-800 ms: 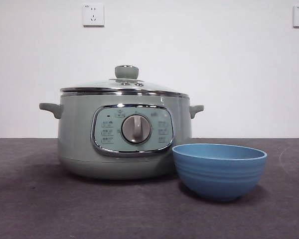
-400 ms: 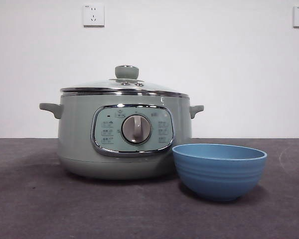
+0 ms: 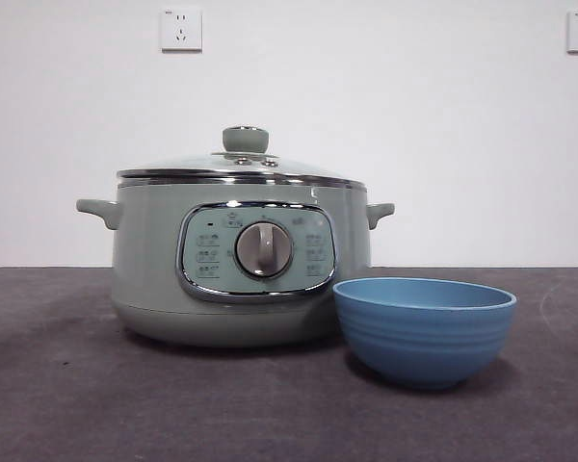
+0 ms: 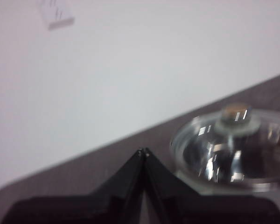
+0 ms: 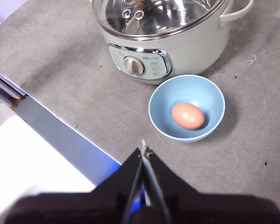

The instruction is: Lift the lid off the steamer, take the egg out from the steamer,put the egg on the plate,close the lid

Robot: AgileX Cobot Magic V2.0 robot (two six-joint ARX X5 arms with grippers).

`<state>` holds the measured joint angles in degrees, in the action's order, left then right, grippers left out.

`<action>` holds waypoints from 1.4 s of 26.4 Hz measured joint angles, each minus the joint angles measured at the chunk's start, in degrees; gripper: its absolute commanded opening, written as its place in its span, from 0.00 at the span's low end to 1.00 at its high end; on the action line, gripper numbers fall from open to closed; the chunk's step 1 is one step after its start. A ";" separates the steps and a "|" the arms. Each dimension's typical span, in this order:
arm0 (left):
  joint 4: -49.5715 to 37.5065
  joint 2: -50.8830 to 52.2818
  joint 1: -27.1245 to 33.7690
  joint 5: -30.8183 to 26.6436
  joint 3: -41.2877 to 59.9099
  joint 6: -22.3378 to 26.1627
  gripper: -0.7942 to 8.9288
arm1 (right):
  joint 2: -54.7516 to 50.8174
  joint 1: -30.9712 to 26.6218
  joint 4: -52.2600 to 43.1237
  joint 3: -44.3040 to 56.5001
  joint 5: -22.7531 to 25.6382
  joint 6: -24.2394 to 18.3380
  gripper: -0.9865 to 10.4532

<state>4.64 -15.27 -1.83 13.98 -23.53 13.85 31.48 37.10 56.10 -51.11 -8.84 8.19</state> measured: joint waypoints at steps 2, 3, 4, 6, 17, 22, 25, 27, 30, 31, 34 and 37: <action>-0.02 3.10 1.14 -0.35 4.04 -0.48 0.08 | 0.00 0.00 0.00 0.00 0.00 0.00 0.09; -0.02 4.74 1.73 -0.48 5.95 -0.85 0.08 | 0.00 0.00 0.00 0.00 0.00 0.00 0.09; -0.07 6.05 2.16 -0.59 7.41 -1.03 0.08 | 0.00 0.00 0.02 0.00 0.00 0.00 0.09; -0.09 8.26 2.73 -1.55 10.32 -1.38 0.08 | 0.00 0.00 0.02 0.00 0.00 0.00 0.09; -0.09 14.82 2.91 -7.82 20.72 -4.33 0.08 | 0.00 0.00 0.00 0.00 0.00 0.00 0.09; 1.77 14.91 2.91 -7.85 22.56 -7.50 0.08 | 0.00 0.00 0.02 0.00 0.00 0.00 0.09; 3.48 14.93 2.91 -7.85 22.56 -9.27 0.08 | 0.00 0.00 0.02 0.00 0.02 0.00 0.09; 4.92 14.93 2.91 -7.85 22.56 -10.80 0.08 | 0.00 0.00 0.02 0.00 0.00 0.00 0.09; 5.55 14.91 2.91 -7.80 22.56 -13.33 0.08 | 0.00 0.00 0.02 0.00 0.00 0.00 0.09; 5.55 14.93 2.91 -7.80 22.56 -14.27 0.08 | 0.00 0.00 0.02 0.00 0.00 0.00 0.09; 5.55 14.93 2.91 -7.85 22.56 -15.65 0.08 | 0.00 0.00 0.02 0.00 0.02 0.00 0.09; 5.55 14.93 2.91 -7.85 22.56 -16.09 0.08 | 0.00 0.00 0.02 0.00 0.00 0.00 0.09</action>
<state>10.20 -0.34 1.08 6.13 -0.97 -2.24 31.48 37.10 56.12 -51.11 -8.84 8.19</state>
